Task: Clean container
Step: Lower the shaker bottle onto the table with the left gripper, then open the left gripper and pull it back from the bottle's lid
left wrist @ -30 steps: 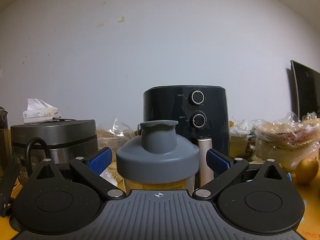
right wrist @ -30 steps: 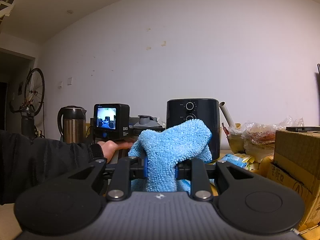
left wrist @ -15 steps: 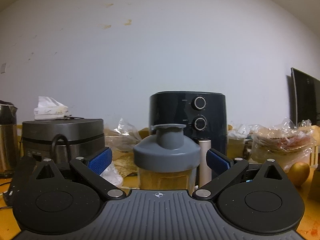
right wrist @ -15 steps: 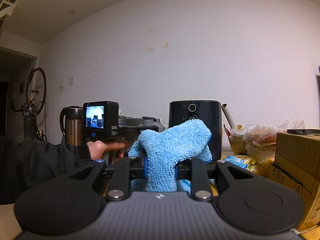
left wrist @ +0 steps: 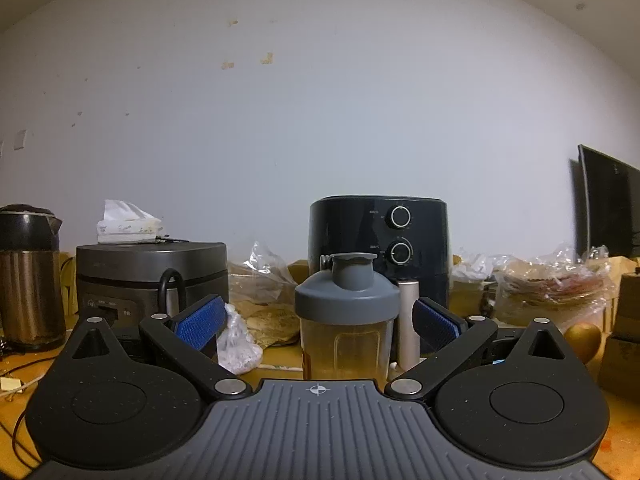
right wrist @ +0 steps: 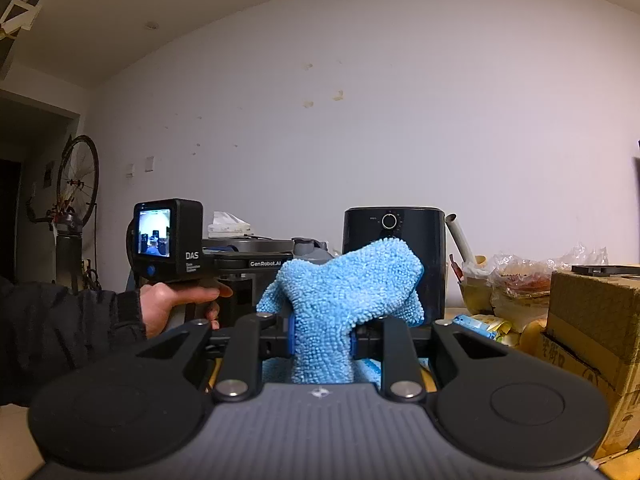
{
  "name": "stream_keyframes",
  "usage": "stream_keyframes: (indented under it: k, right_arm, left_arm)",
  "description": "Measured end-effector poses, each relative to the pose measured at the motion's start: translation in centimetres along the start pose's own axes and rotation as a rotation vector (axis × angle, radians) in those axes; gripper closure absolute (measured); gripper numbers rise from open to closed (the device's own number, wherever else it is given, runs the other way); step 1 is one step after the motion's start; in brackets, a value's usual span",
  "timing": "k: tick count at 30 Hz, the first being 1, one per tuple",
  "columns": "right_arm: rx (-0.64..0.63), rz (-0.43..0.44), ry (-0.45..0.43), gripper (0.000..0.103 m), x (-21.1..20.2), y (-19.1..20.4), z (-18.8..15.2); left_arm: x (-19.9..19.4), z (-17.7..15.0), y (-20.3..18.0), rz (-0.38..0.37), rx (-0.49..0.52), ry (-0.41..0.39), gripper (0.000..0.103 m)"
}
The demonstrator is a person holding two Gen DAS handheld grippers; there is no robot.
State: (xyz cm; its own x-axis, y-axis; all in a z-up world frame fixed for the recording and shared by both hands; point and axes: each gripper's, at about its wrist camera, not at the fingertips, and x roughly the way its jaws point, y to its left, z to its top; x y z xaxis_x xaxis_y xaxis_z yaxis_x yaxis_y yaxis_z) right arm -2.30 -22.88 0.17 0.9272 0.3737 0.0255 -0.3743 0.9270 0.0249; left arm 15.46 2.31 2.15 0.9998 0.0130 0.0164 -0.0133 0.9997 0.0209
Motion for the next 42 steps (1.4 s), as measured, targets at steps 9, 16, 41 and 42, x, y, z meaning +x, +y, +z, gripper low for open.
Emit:
stream_keyframes:
  k: [9, 16, 41, 42]
  right_arm:
    - [-0.016, -0.013, -0.012, 0.081, -2.5, 0.0, 1.1]
    - [-0.032, -0.021, -0.029, 0.081, -4.8, 0.4, 2.2]
    - [0.002, -0.044, 0.036, 0.081, -3.9, -0.6, 2.1]
    - [0.011, -0.047, 0.048, 0.081, -3.6, -0.8, 2.1]
  left_arm:
    - [-2.8, 1.0, 0.2, 0.012, -0.023, -0.021, 0.0]
    - [-5.4, 2.2, -0.2, 0.023, -0.05, -0.039, 0.0]
    - [-9.8, 1.1, -1.7, 0.014, -0.034, 0.066, 0.0]
    - [-9.8, 1.0, -1.6, 0.017, -0.029, 0.072, 0.0]
